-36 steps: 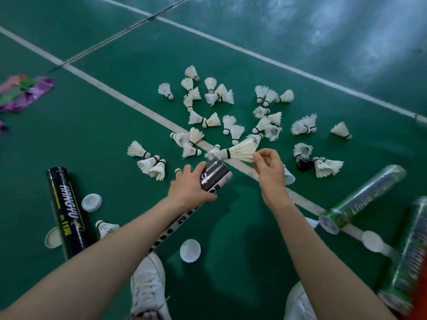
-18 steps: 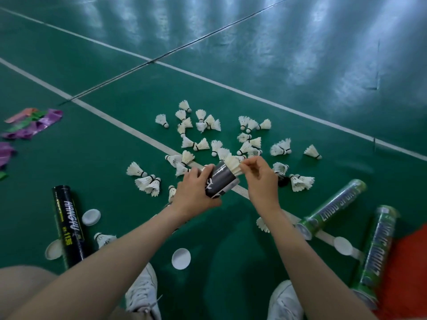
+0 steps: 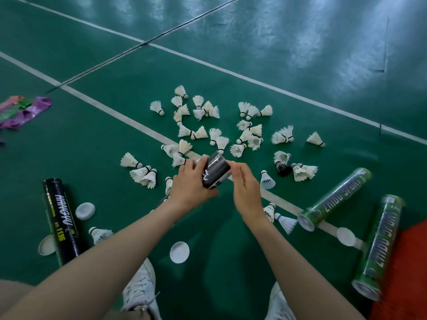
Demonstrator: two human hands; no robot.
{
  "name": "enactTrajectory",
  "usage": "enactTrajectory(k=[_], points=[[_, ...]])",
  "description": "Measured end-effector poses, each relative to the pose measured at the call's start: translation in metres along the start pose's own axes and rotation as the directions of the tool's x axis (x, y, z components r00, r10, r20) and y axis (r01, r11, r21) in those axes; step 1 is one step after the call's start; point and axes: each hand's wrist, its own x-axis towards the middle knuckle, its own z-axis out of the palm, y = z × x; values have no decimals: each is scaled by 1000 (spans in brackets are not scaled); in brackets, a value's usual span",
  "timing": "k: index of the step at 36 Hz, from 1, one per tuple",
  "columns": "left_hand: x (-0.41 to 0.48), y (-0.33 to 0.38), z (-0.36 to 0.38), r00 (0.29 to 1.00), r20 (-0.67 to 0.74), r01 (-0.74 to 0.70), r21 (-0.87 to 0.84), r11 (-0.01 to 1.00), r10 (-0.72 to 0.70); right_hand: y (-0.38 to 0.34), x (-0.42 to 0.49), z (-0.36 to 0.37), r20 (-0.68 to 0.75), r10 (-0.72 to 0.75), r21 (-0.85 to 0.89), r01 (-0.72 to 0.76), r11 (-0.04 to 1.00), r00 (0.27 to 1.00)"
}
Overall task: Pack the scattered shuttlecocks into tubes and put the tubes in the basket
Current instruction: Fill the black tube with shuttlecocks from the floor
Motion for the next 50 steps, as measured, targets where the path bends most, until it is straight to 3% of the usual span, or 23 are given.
enactTrajectory(k=[7,15,18,24,27,32,38,41,46,50], points=[[14,-16,12,994,102,16,174,985,-34,24,30,-1,94,144,-69,-138,988,985],[84,-47,56,970,194,104,209,972,-146,93,113,13,134,282,-288,-235,929,950],[114,-58,80,952,262,99,234,967,-160,141,153,17,161,355,-530,-223,818,921],[157,-68,120,917,373,67,205,977,-141,200,214,23,116,455,-818,-175,548,883],[171,-69,134,906,401,73,171,983,-137,218,236,29,113,453,-902,-100,420,884],[187,-76,151,891,431,78,165,983,-144,236,261,37,154,489,-951,-6,310,859],[199,-87,156,895,426,75,146,987,-131,245,270,39,169,434,-933,2,359,885],[201,-90,155,892,428,91,151,984,-148,242,265,38,117,288,-876,-38,481,950],[193,-86,150,881,444,91,176,980,-162,227,242,33,-87,128,-530,-154,834,988],[180,-79,143,872,461,80,195,978,-163,208,218,29,-166,227,-164,-254,953,960]])
